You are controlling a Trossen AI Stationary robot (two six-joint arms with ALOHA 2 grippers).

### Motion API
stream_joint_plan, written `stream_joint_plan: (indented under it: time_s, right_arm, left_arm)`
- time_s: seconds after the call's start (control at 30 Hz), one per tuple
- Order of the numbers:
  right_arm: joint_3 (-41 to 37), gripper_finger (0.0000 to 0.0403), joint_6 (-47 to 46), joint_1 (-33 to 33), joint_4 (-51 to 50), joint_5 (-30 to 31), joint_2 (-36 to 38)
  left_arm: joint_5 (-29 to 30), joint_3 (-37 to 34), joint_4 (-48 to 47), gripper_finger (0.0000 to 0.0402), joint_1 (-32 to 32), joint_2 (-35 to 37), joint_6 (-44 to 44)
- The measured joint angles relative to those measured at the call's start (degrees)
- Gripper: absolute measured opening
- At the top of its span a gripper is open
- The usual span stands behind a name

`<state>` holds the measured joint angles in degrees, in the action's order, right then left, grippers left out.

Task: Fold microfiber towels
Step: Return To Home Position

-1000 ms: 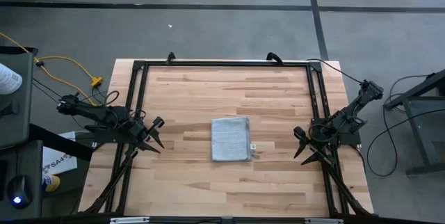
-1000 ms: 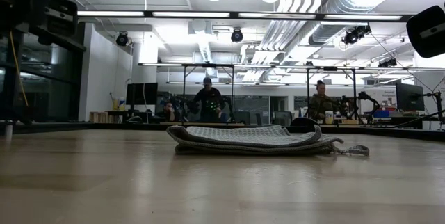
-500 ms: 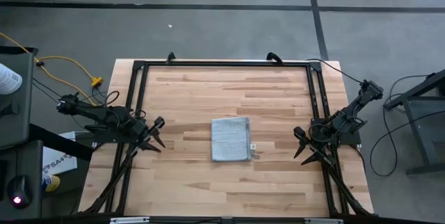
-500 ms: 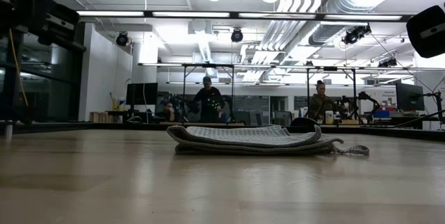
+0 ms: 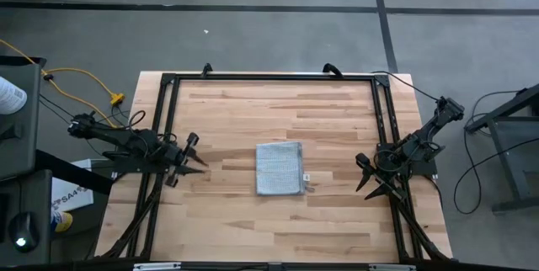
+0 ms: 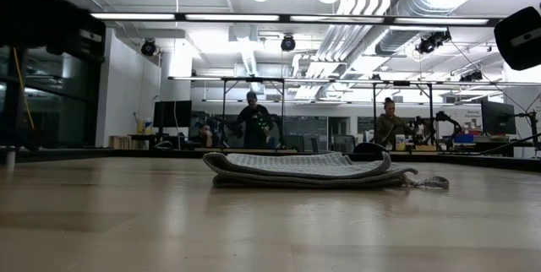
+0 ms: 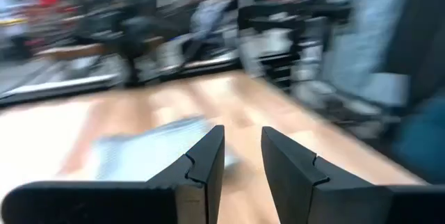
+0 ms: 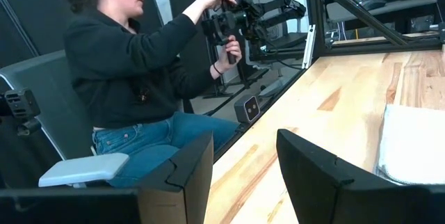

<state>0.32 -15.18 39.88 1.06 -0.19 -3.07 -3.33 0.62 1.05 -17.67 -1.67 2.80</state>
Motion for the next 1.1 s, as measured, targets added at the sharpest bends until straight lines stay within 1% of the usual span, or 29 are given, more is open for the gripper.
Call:
stream_joint_plan:
  time_s: [0.03, 0.1, 0.27, 1.1]
  right_arm:
    - [0.0, 0.0153, 0.0, 0.0, 0.0, 0.0, 0.0]
    - [0.0, 0.0153, 0.0, 0.0, 0.0, 0.0, 0.0]
    - [0.0, 0.0153, 0.0, 0.0, 0.0, 0.0, 0.0]
    - [0.0, 0.0153, 0.0, 0.0, 0.0, 0.0, 0.0]
  left_arm:
    - [2.9, 0.0, -0.5, 0.0097, 0.0, 0.1, 0.0]
    - [4.4, 0.0, -0.3, 0.0097, 0.1, 0.1, 0.9]
    - [2.7, 0.0, -0.4, 0.0097, 0.0, 0.0, 1.6]
    - [2.7, 0.0, -0.4, 0.0097, 0.0, 0.1, 1.4]
